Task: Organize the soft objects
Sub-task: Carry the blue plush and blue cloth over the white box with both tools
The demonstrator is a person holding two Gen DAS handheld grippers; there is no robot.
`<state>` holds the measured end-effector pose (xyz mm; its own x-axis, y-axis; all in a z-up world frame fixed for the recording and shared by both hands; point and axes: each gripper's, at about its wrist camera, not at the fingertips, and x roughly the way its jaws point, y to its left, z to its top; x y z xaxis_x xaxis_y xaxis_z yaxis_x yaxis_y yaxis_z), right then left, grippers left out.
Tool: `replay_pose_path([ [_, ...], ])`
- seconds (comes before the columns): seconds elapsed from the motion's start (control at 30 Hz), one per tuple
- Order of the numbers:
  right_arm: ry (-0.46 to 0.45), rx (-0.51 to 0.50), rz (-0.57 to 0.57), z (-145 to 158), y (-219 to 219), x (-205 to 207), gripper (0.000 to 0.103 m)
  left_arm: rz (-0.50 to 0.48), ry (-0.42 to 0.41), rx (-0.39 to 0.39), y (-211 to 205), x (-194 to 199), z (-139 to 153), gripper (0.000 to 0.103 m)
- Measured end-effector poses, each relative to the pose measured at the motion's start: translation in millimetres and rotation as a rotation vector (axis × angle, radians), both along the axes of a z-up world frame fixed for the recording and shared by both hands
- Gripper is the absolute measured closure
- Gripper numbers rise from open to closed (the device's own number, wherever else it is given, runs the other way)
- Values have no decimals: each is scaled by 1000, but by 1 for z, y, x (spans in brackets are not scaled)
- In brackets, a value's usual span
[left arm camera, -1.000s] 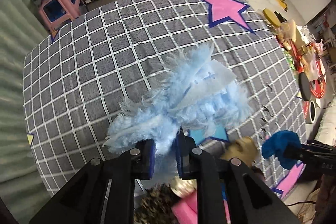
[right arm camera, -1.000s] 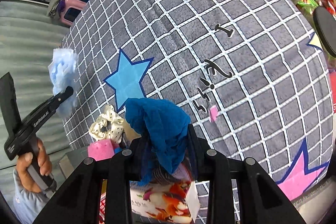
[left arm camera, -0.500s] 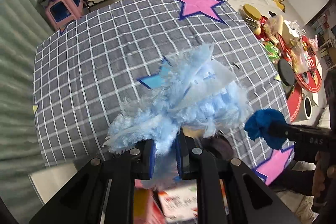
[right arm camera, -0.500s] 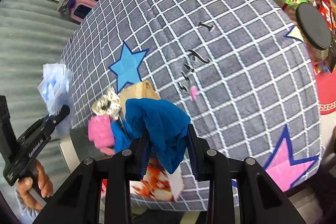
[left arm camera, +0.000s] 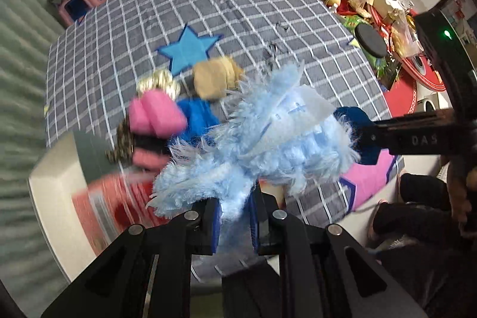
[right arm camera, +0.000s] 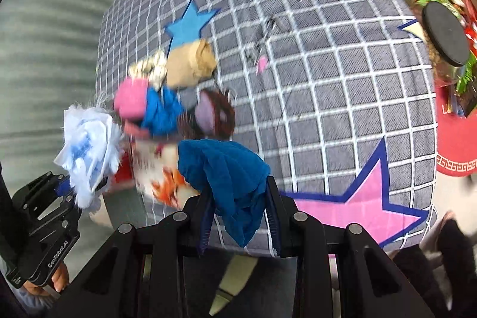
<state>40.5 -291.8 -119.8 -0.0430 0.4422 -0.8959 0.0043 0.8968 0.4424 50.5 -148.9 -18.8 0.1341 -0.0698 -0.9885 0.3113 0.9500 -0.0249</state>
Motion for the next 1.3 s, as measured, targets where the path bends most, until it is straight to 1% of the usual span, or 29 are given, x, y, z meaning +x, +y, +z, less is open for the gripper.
replay_pose_path([
  [0.13,26,4,100,-4,17,-17,70,52,17,4,11,-26,-1,85],
  [0.27,32,4,194,0,39,-30,70,96,-26,17,25,-45,9,85],
  [0.43,13,-10,311,11,75,-40,70,149,-76,32,50,-74,18,85],
  [0.5,7,-13,362,14,96,-46,70,188,-98,37,67,-90,22,85],
  [0.73,-34,-58,494,29,162,-82,70,334,-165,0,131,-144,28,85],
  [0.87,-75,-79,530,39,193,-103,70,389,-202,-14,160,-172,28,85],
  [0.93,-95,-80,536,43,205,-112,70,401,-222,-19,172,-187,28,85],
  [1.03,-120,-76,527,49,221,-124,70,406,-247,-8,186,-204,30,85],
  [1.2,-154,-60,524,57,247,-143,70,464,-266,-3,215,-223,35,85],
  [1.3,-189,-49,515,65,258,-148,70,492,-278,0,231,-231,39,85],
])
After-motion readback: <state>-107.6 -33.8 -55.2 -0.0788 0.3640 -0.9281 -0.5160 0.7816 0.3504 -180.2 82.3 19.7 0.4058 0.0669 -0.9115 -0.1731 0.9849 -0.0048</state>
